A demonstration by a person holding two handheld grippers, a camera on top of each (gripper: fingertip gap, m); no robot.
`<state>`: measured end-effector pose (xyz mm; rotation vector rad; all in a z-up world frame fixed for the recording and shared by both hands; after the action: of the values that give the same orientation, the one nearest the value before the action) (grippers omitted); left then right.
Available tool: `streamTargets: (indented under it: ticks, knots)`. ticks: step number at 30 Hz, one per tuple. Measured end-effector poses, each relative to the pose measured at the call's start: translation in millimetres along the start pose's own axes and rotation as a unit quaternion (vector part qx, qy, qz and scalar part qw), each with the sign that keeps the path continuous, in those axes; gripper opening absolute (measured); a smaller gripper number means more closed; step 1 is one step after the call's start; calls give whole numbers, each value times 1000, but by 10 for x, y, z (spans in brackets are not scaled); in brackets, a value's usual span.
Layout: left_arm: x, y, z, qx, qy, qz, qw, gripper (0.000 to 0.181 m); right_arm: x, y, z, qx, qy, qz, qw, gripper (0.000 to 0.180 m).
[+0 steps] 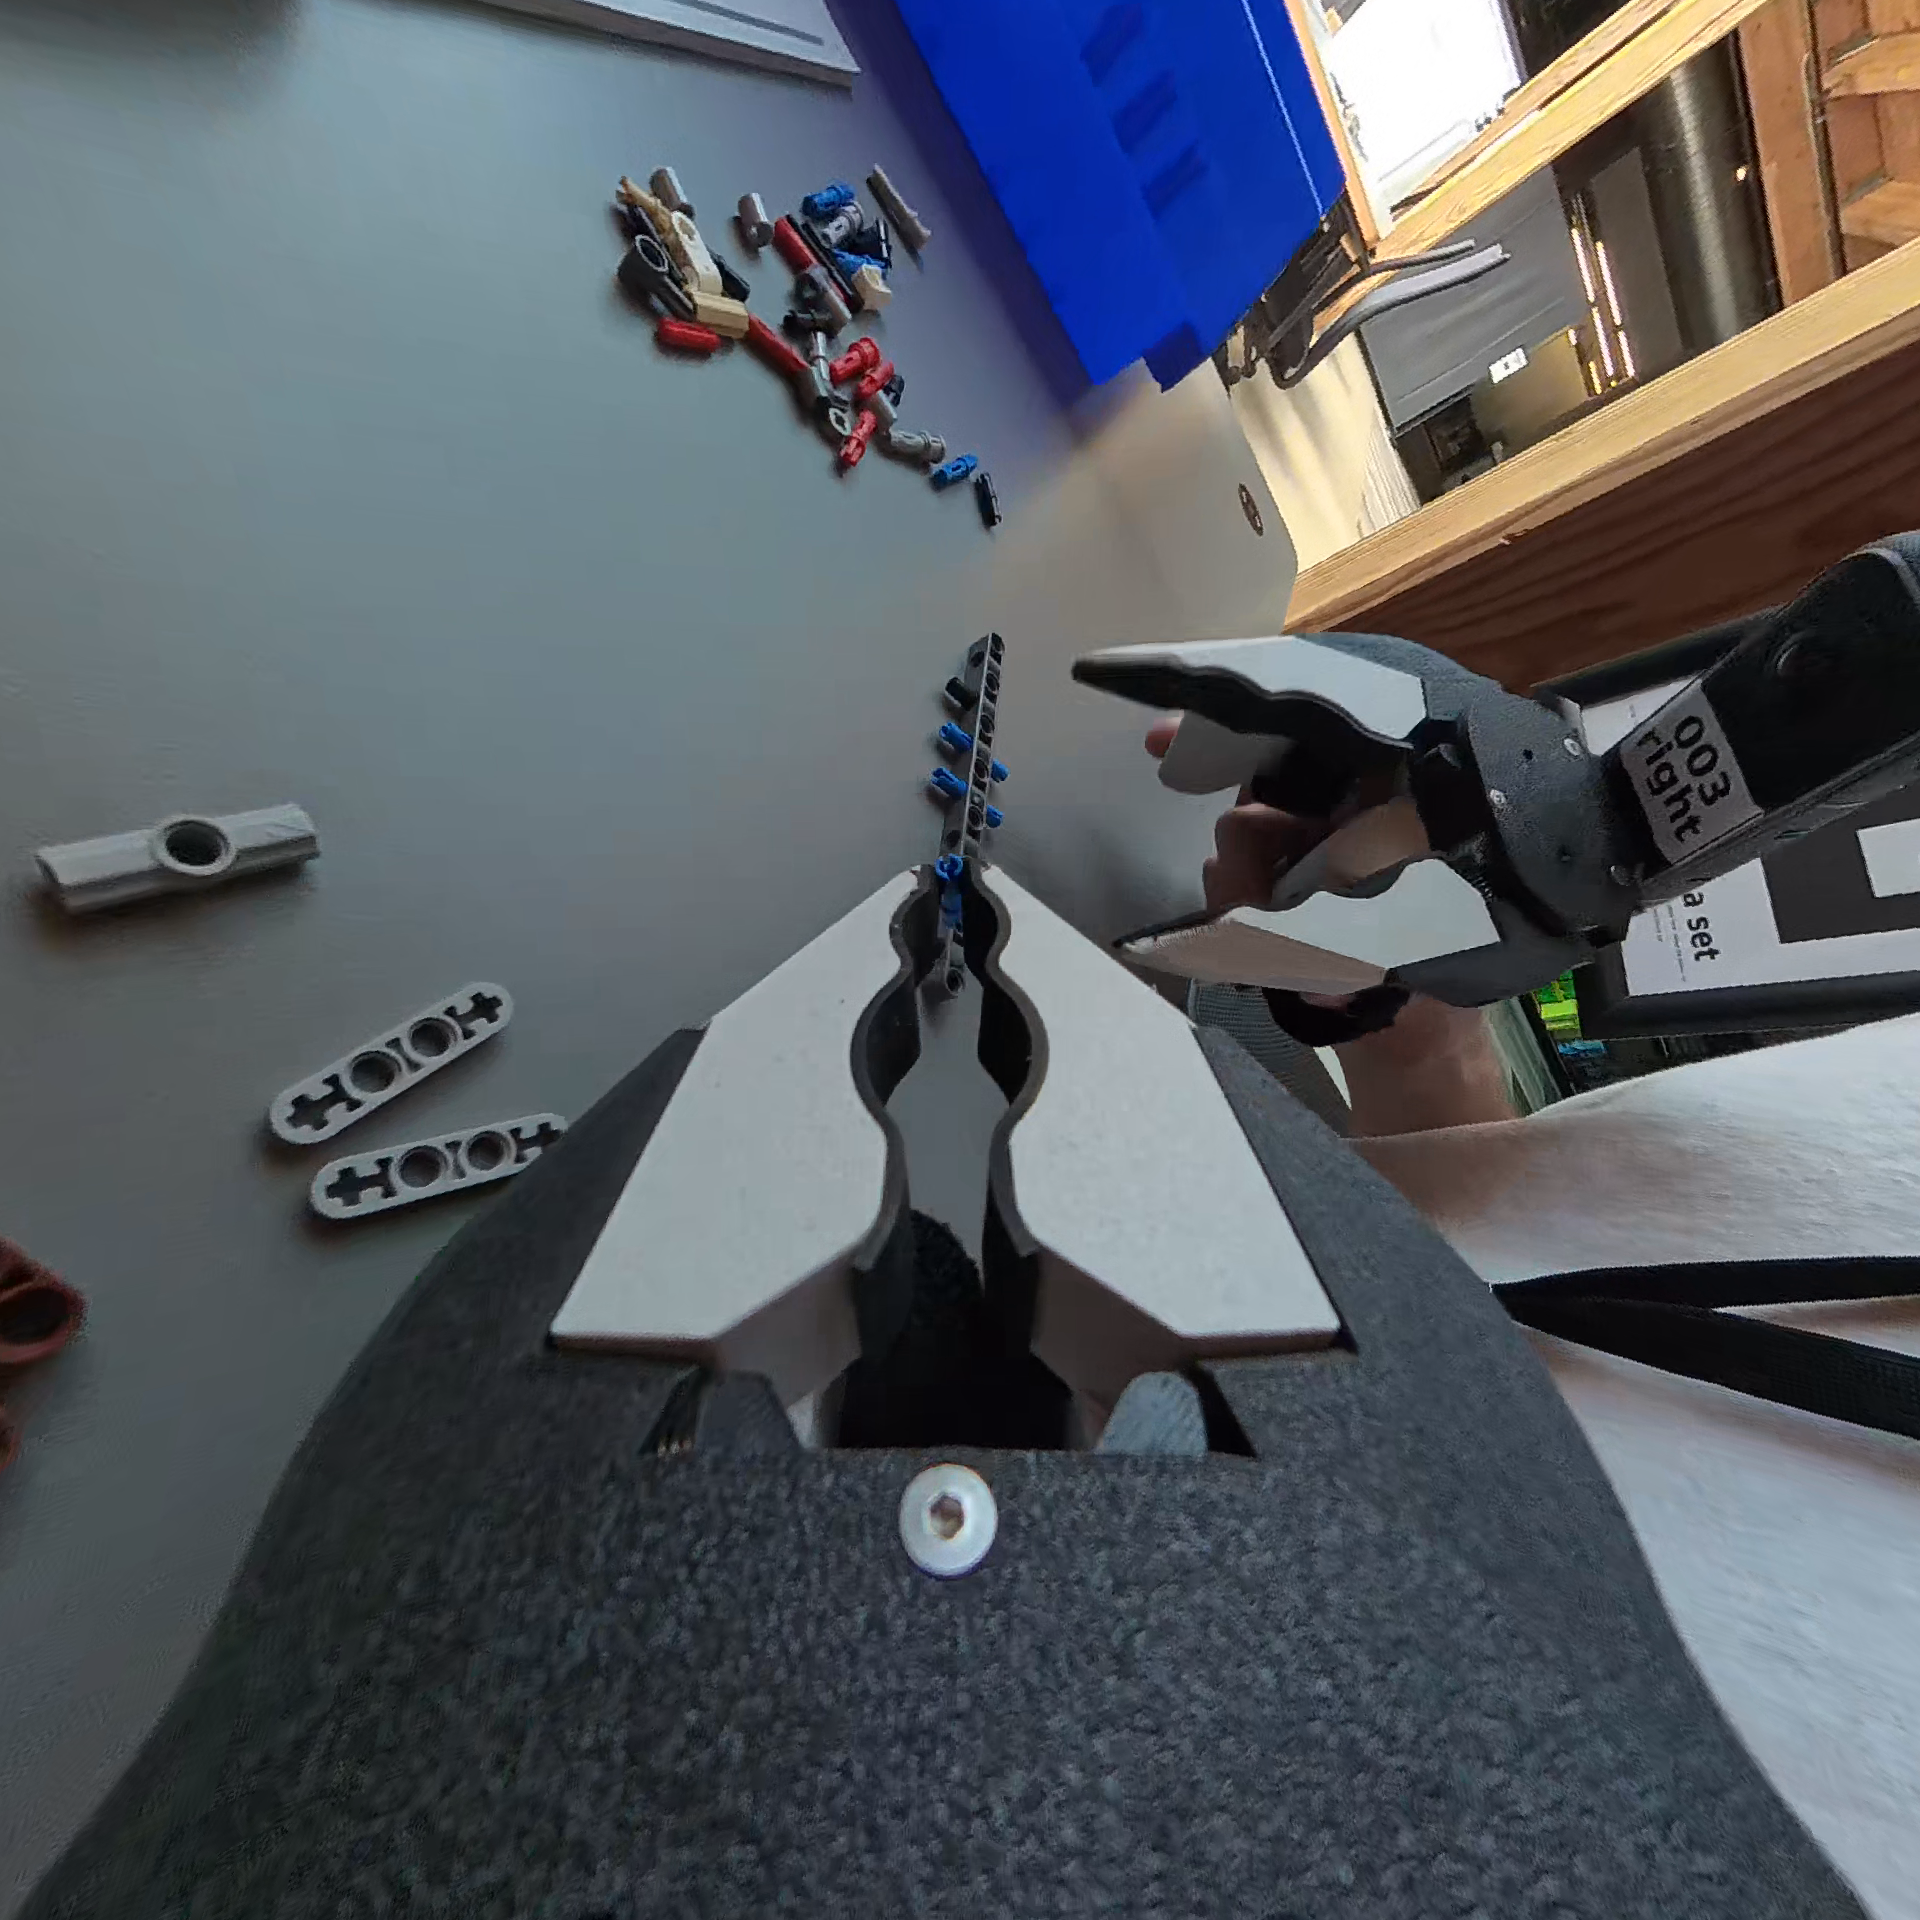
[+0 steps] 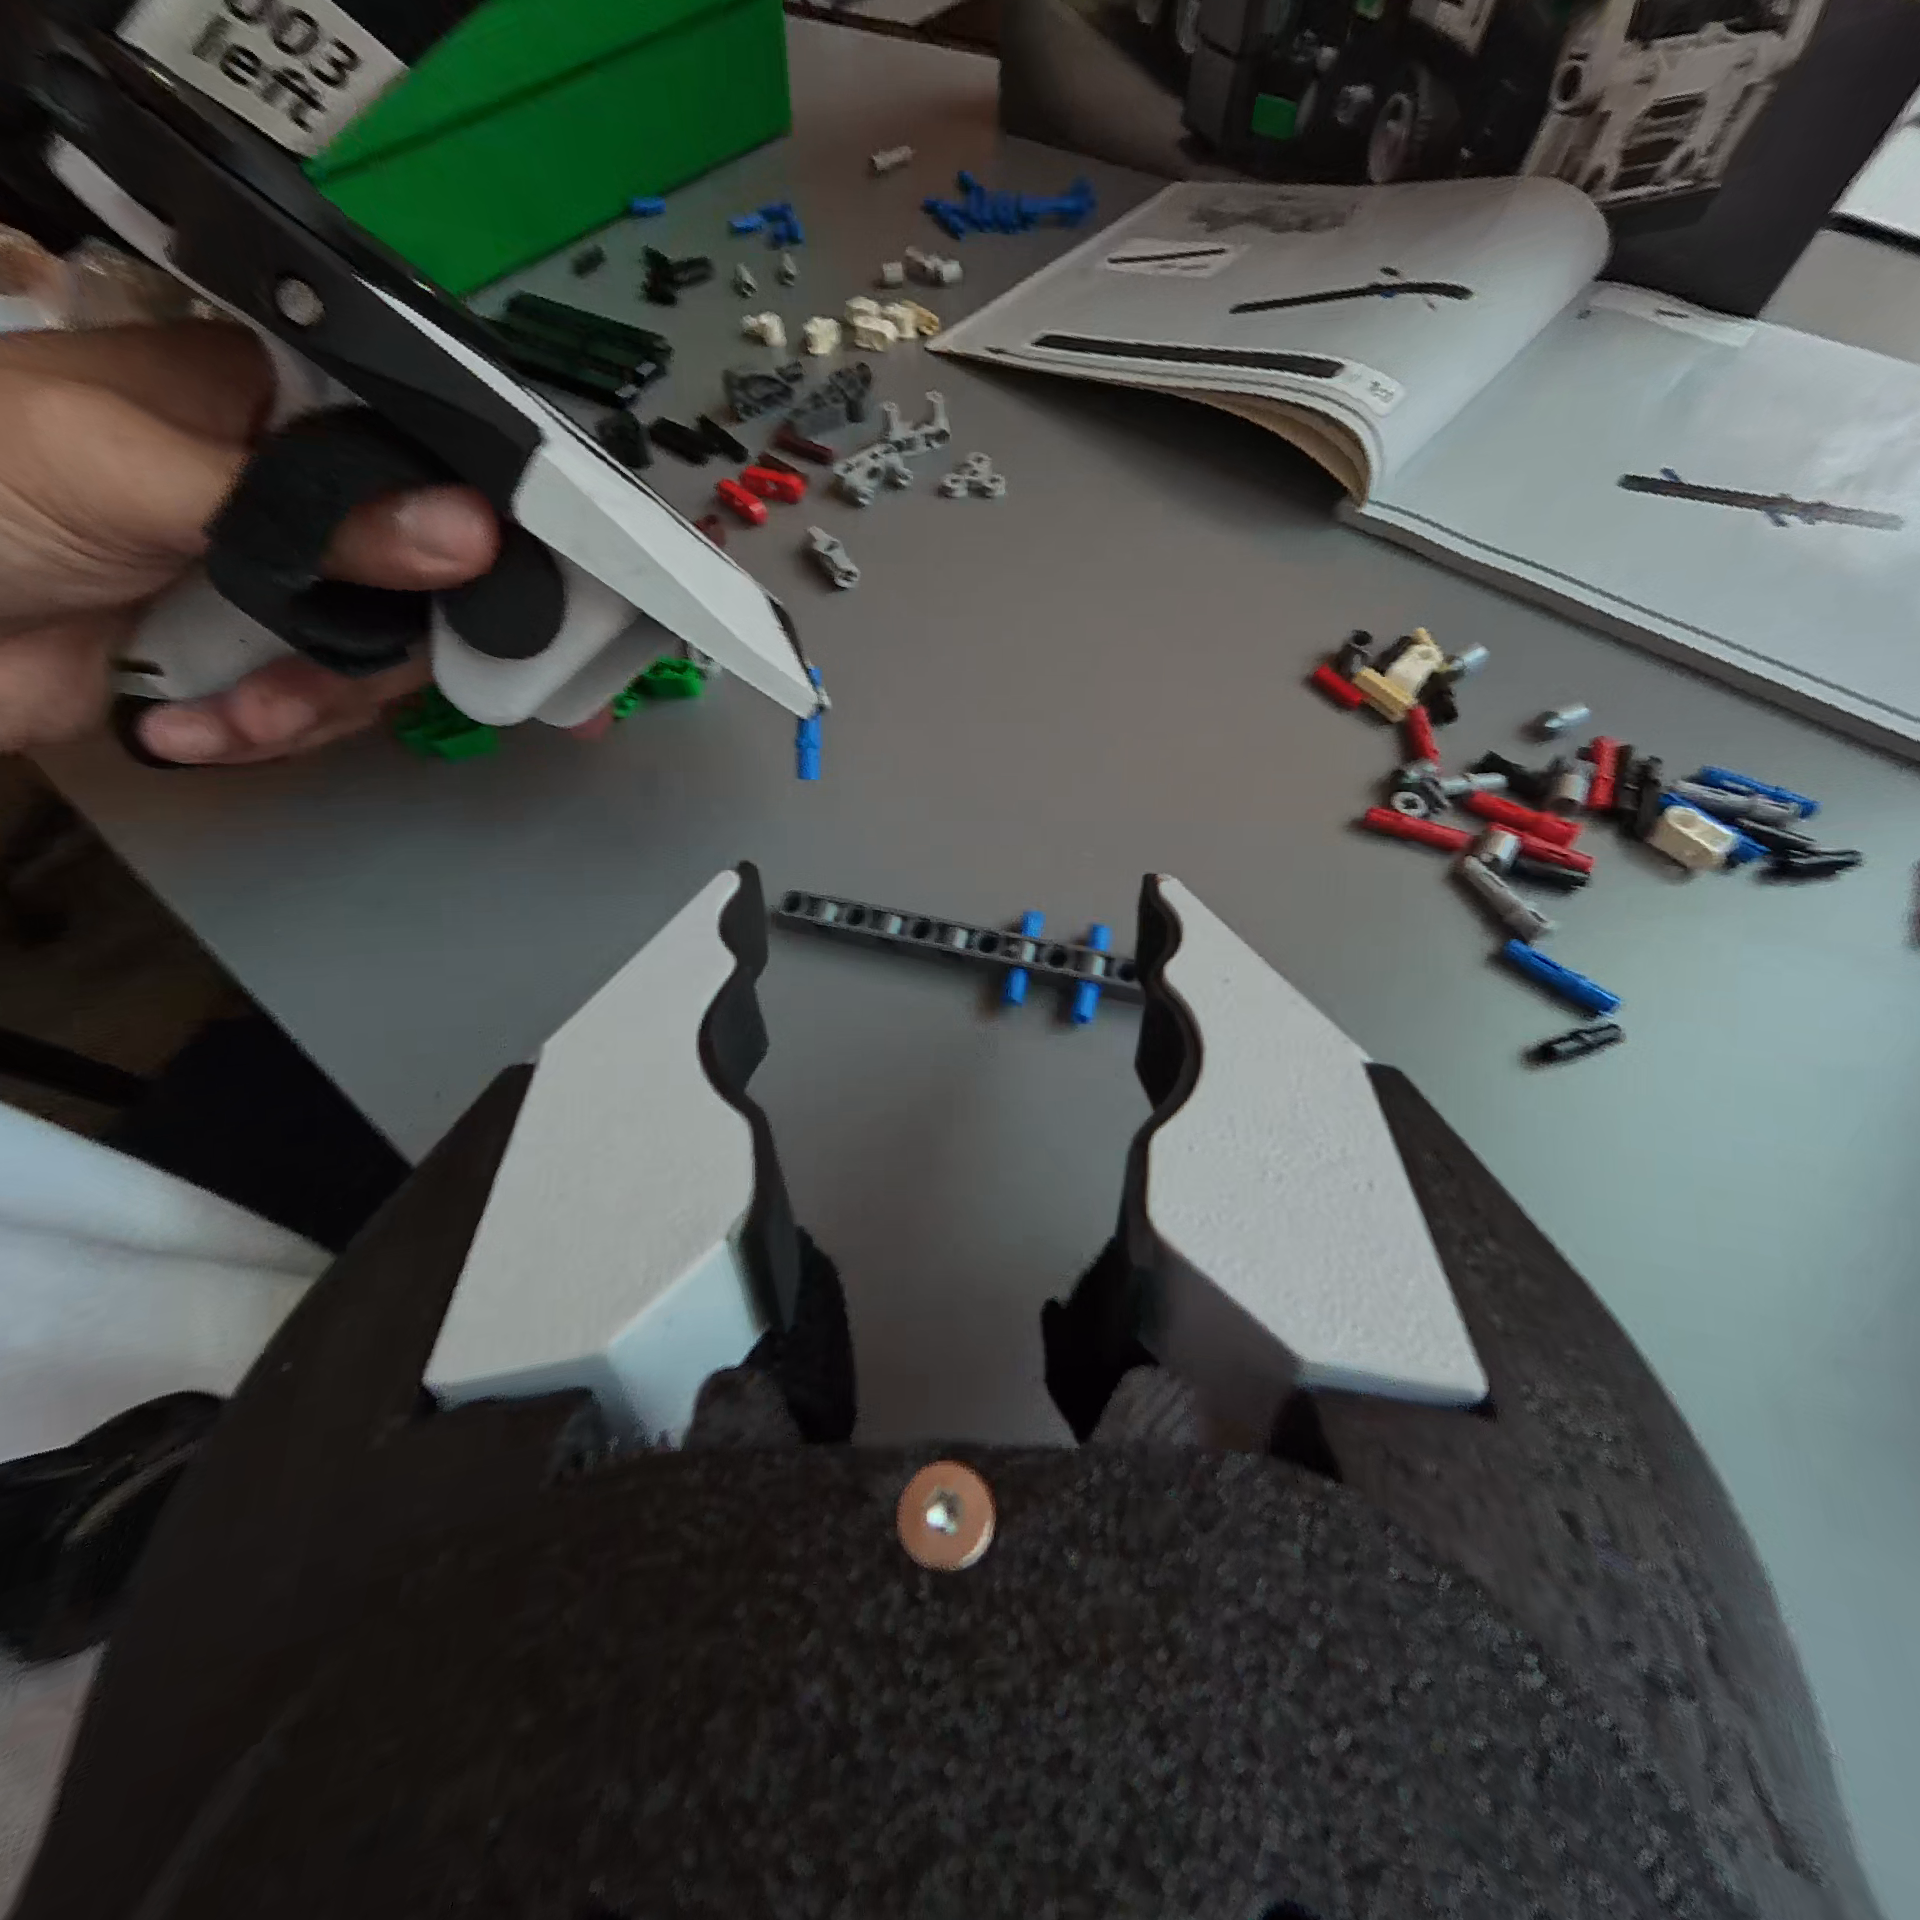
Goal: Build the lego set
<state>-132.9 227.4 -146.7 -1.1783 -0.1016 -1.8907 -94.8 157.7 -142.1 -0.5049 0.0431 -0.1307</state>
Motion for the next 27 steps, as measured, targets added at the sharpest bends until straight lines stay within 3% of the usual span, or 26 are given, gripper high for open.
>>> streamTargets:
  ticks: [1, 3, 6, 10, 27]
  knots:
    - [-19, 13, -4, -3, -2, 5, 1000, 3, 90, 3, -37, -6, -7, -27, 1000, 83]
    - [-50, 52, -8, -7, 0, 12, 1000, 3, 183, 52, -132, -27, 12, -49, 998, 108]
    - [-98, 118, -31, -16, -3, 21, 1000, 3, 157, 166, -279, -107, 34, -57, 992, 123]
    - [-120, 161, -91, -30, -14, 23, 999, 3, 126, 245, -334, -138, 17, -85, 987, 124]
    - [-61, 368, -136, -74, -73, 16, 994, 3, 109, 309, -307, -138, 10, -67, 988, 123]
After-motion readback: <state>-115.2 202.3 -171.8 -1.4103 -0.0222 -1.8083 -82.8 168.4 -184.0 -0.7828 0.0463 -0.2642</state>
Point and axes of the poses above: each gripper's, where its closed fingertips meet, y out along the fingers, z out of its top, x = y × z across the jaws, the point moved 2 cm from there along -y, back along the fingers, and after that the axes turned 4 degrees about -z, right-handed, at the moved point
